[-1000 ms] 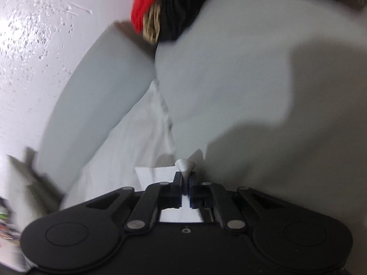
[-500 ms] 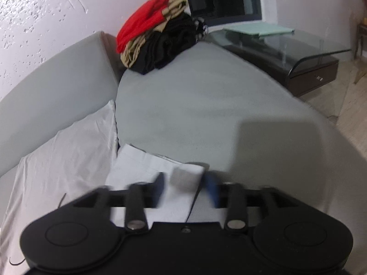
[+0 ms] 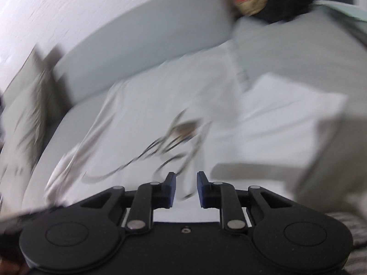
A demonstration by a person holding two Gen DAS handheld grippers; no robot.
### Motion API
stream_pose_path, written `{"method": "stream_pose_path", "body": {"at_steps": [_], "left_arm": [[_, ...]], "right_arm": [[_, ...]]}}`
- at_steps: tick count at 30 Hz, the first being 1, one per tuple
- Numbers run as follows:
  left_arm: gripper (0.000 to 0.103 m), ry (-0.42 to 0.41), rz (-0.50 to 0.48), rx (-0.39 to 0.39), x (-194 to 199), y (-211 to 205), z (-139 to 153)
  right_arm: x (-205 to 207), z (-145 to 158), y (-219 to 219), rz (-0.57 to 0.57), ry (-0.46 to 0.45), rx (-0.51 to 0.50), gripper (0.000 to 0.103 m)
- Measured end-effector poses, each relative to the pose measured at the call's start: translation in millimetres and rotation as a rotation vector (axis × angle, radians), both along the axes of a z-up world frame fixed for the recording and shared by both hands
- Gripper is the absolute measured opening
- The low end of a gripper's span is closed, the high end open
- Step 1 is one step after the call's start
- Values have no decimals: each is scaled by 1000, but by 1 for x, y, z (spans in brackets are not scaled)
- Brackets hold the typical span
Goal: Fold clothes
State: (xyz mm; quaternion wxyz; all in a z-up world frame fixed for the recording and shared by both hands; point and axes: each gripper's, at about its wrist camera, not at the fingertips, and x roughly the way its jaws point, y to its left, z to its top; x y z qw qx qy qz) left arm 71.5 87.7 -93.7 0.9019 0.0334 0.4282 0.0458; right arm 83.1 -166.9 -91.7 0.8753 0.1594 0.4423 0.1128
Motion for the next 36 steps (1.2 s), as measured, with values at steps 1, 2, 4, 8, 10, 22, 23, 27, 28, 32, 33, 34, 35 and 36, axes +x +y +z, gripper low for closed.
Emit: {"method": "stream_pose_path", "body": {"at_steps": [1, 2, 4, 8, 10, 22, 23, 27, 28, 32, 33, 34, 35, 36], "left_arm": [[27, 20, -6, -13, 1, 0, -3], [34, 36, -8, -31, 2, 1, -6], [41, 43, 2, -59, 3, 3, -7], [52, 67, -9, -85, 2, 5, -6], [51, 77, -23, -114, -3, 8, -2], [43, -118, 313, -547, -16, 155, 13], [41, -112, 344, -598, -13, 167, 8], [41, -87, 410, -804, 2, 201, -14], [40, -79, 400, -856, 7, 205, -20], [37, -36, 406, -1033, 24, 213, -45], [37, -34, 409, -1062, 28, 214, -50], [34, -29, 413, -1092, 32, 215, -55], [32, -21, 418, -1124, 37, 216, -60], [31, -13, 422, -1155, 42, 217, -66]], "right_arm": [[1, -1, 9, 31, 9, -1, 21], [2, -3, 17, 56, 15, -8, 23], [2, -7, 27, 77, 31, -28, 25], [0, -21, 34, 76, 88, -62, 25], [-7, -18, 34, 88, 110, -82, 25], [8, -14, 28, -6, 234, 108, 100], [11, -19, 27, -26, 246, 137, 101], [15, -26, 27, -50, 250, 153, 103], [16, -25, 29, -40, 253, 141, 103], [16, -24, 33, -32, 253, 116, 103], [16, -24, 33, -36, 253, 118, 103], [16, -24, 32, -38, 254, 120, 103], [16, -24, 32, -39, 255, 123, 103], [17, -24, 32, -42, 256, 127, 103]]}}
